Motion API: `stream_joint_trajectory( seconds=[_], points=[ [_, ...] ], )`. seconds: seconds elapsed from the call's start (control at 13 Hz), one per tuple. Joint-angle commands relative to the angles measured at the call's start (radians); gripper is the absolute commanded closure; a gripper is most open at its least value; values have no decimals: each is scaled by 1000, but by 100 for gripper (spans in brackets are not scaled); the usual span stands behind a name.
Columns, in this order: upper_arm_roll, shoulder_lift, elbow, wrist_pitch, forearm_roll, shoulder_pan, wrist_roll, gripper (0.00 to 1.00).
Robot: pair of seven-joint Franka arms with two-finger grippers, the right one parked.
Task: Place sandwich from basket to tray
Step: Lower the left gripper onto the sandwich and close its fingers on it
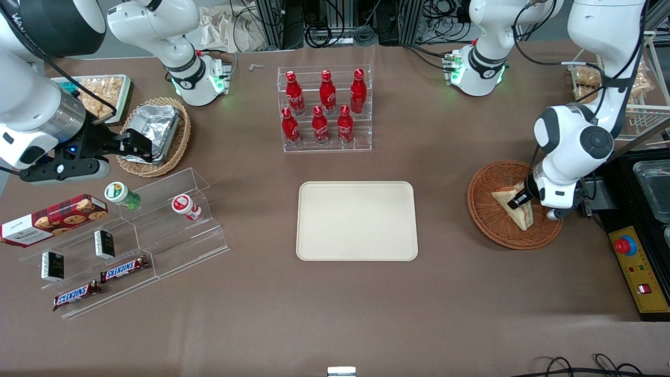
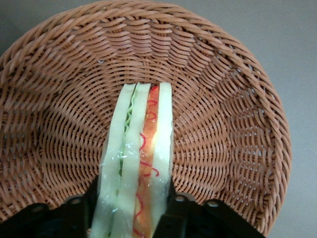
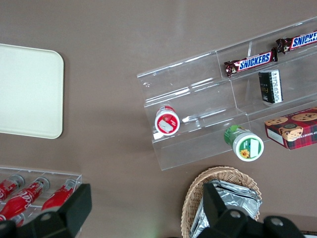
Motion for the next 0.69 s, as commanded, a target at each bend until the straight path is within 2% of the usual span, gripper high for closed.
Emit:
stream_joint_trajectory(
  seconds=[0.0, 0.38, 0.62],
  points=[
    [-6, -27, -36, 32, -10, -3, -16, 100],
    [-19, -90, -16, -37, 2, -4, 4, 100],
    [-34, -154, 92, -243, 5, -3, 27, 100]
  ],
)
